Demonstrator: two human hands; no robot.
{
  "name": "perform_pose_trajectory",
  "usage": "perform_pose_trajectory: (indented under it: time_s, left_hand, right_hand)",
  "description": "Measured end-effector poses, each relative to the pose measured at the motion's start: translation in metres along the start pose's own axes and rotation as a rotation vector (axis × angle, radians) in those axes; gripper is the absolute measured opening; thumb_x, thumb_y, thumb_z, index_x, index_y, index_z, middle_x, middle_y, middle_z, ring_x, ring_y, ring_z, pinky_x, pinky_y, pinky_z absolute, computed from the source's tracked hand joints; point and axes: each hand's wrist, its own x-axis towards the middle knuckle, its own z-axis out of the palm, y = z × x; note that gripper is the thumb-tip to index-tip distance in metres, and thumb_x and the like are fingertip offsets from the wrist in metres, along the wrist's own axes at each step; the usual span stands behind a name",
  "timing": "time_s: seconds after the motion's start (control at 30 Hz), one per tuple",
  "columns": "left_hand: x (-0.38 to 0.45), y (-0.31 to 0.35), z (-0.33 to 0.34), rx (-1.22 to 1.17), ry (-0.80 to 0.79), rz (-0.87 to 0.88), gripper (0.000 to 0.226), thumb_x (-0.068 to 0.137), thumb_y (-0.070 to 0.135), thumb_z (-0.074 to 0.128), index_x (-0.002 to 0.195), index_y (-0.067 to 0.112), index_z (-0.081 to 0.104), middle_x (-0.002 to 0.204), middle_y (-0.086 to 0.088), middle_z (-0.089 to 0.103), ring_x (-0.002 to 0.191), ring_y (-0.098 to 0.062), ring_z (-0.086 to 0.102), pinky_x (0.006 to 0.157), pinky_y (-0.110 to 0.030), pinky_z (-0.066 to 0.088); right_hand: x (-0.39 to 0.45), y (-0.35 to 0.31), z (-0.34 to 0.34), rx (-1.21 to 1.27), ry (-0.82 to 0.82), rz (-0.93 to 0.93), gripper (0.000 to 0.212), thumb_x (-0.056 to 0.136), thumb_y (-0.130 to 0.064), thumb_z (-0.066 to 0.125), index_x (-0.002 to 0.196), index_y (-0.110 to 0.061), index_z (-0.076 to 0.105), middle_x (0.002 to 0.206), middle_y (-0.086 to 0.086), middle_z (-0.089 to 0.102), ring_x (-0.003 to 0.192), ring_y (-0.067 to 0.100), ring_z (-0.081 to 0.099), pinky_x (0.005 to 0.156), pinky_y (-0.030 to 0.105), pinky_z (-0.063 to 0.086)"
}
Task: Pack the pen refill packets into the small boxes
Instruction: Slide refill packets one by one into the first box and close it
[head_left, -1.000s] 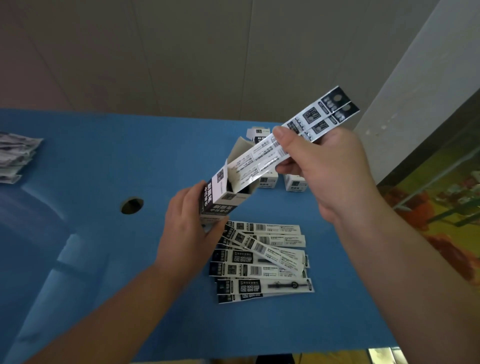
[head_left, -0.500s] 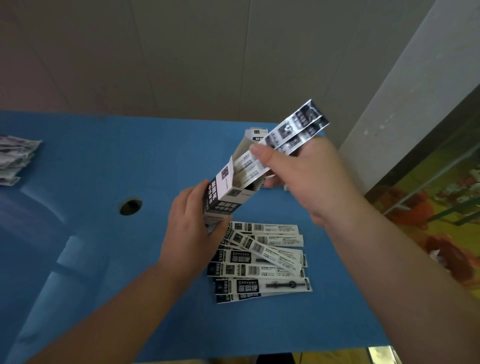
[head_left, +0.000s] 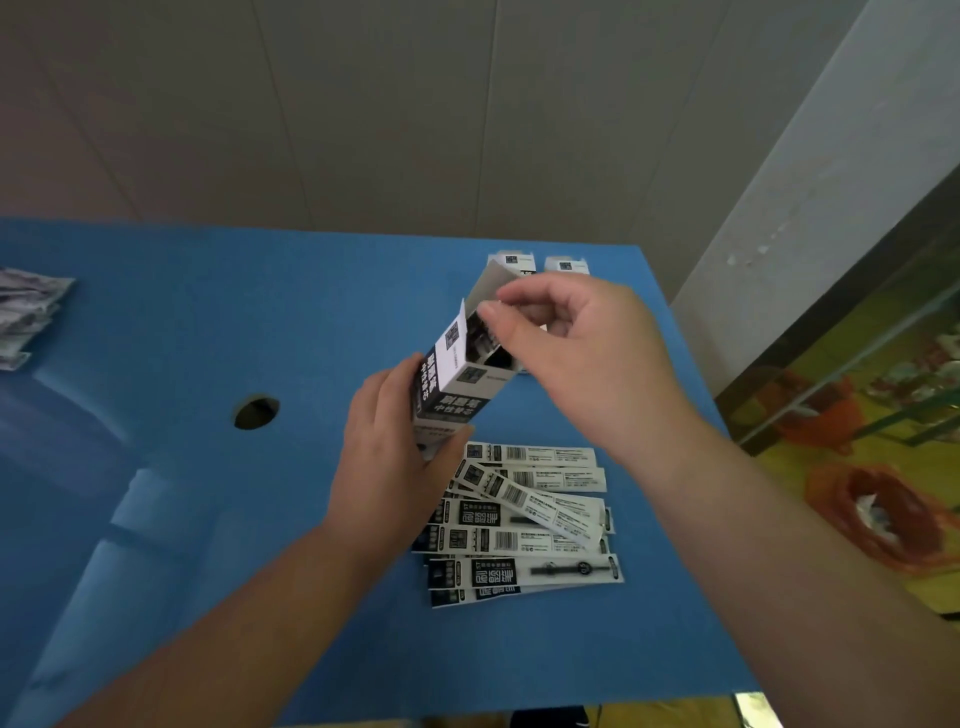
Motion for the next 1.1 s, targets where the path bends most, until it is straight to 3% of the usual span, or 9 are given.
perform_pose_trajectory:
  time_s: [0.1, 0.2, 0.33, 0.47, 0.57, 0.67, 0.8, 0.93, 1.1]
  left_hand:
    - [0.002, 0.001, -0.001, -0.022, 0.007, -0.015, 0.072, 0.081, 0.021, 0.080, 0.143, 0.014, 0.045, 0.130, 0.003, 0.052, 0.121, -0.010, 0.044, 0.103, -0.033, 0.042]
    - [0.001, 0.000, -0.002, -0.033, 0.018, -0.031, 0.070, 0.082, 0.021, 0.079, 0.143, 0.017, 0.045, 0.126, 0.011, 0.047, 0.118, -0.002, 0.040, 0.100, -0.020, 0.034]
    - [0.000, -0.002, -0.003, -0.049, -0.002, -0.071, 0.071, 0.082, 0.022, 0.079, 0.143, 0.019, 0.045, 0.127, 0.009, 0.049, 0.120, -0.008, 0.043, 0.101, -0.026, 0.038]
    - [0.000, -0.002, -0.006, -0.081, -0.010, -0.104, 0.070, 0.083, 0.022, 0.079, 0.144, 0.020, 0.044, 0.127, 0.011, 0.048, 0.123, -0.008, 0.043, 0.102, -0.030, 0.042]
    - [-0.001, -0.003, -0.008, -0.091, -0.017, -0.102, 0.070, 0.083, 0.023, 0.079, 0.144, 0.022, 0.044, 0.125, 0.014, 0.047, 0.122, -0.004, 0.042, 0.100, -0.024, 0.040]
    - [-0.002, -0.005, -0.008, -0.090, -0.019, -0.102, 0.069, 0.083, 0.022, 0.079, 0.143, 0.021, 0.045, 0.125, 0.012, 0.048, 0.121, -0.005, 0.044, 0.099, -0.022, 0.041]
    - [-0.003, -0.006, -0.009, -0.100, -0.020, -0.112, 0.068, 0.083, 0.019, 0.079, 0.142, 0.020, 0.045, 0.124, 0.011, 0.048, 0.120, -0.005, 0.043, 0.091, -0.003, 0.037]
    - [-0.001, -0.010, -0.011, -0.121, -0.023, -0.122, 0.064, 0.083, 0.022, 0.079, 0.139, 0.022, 0.049, 0.123, 0.008, 0.053, 0.120, -0.010, 0.048, 0.096, -0.024, 0.049]
    - [0.000, -0.012, -0.013, -0.137, -0.015, -0.135, 0.063, 0.082, 0.024, 0.080, 0.138, 0.024, 0.049, 0.122, 0.009, 0.053, 0.120, -0.010, 0.049, 0.095, -0.037, 0.053]
  right_hand:
    - [-0.002, 0.000, -0.001, 0.014, 0.024, -0.034, 0.024, 0.086, -0.044, 0.075, 0.106, -0.030, 0.071, 0.079, -0.018, 0.066, 0.057, 0.007, 0.050, 0.059, 0.025, 0.043]
    - [-0.003, 0.001, -0.004, 0.043, 0.064, -0.069, 0.010, 0.090, -0.037, 0.073, 0.097, -0.030, 0.072, 0.080, -0.013, 0.068, 0.062, 0.020, 0.055, 0.059, 0.032, 0.048]
    - [-0.003, 0.027, -0.005, -0.013, 0.087, 0.000, 0.006, 0.095, -0.031, 0.067, 0.093, -0.028, 0.072, 0.083, -0.010, 0.070, 0.071, 0.008, 0.061, 0.063, 0.019, 0.048]
    - [-0.009, 0.069, 0.000, -0.458, -0.334, 0.150, 0.025, 0.091, -0.043, 0.067, 0.113, -0.031, 0.070, 0.096, -0.017, 0.067, 0.080, -0.002, 0.059, 0.076, 0.024, 0.048]
    - [-0.021, 0.088, 0.014, -0.705, -0.607, 0.142, 0.032, 0.084, -0.053, 0.071, 0.102, -0.027, 0.070, 0.094, -0.011, 0.065, 0.086, 0.012, 0.062, 0.076, 0.033, 0.053]
    - [-0.029, 0.098, 0.026, -0.787, -0.642, 0.109, 0.032, 0.082, -0.051, 0.072, 0.080, -0.021, 0.062, 0.077, -0.005, 0.058, 0.074, 0.017, 0.058, 0.059, 0.031, 0.044]
    - [-0.028, 0.098, 0.028, -0.805, -0.639, 0.098, 0.031, 0.084, -0.047, 0.072, 0.082, -0.017, 0.065, 0.077, 0.000, 0.061, 0.073, 0.019, 0.059, 0.063, 0.034, 0.051]
    - [-0.028, 0.095, 0.029, -0.747, -0.658, 0.140, 0.030, 0.086, -0.043, 0.074, 0.103, -0.018, 0.069, 0.092, -0.002, 0.067, 0.086, 0.018, 0.063, 0.077, 0.037, 0.056]
    - [-0.028, 0.095, 0.029, -0.746, -0.687, 0.165, 0.033, 0.085, -0.042, 0.074, 0.101, -0.013, 0.069, 0.093, 0.005, 0.068, 0.085, 0.023, 0.065, 0.076, 0.039, 0.055]
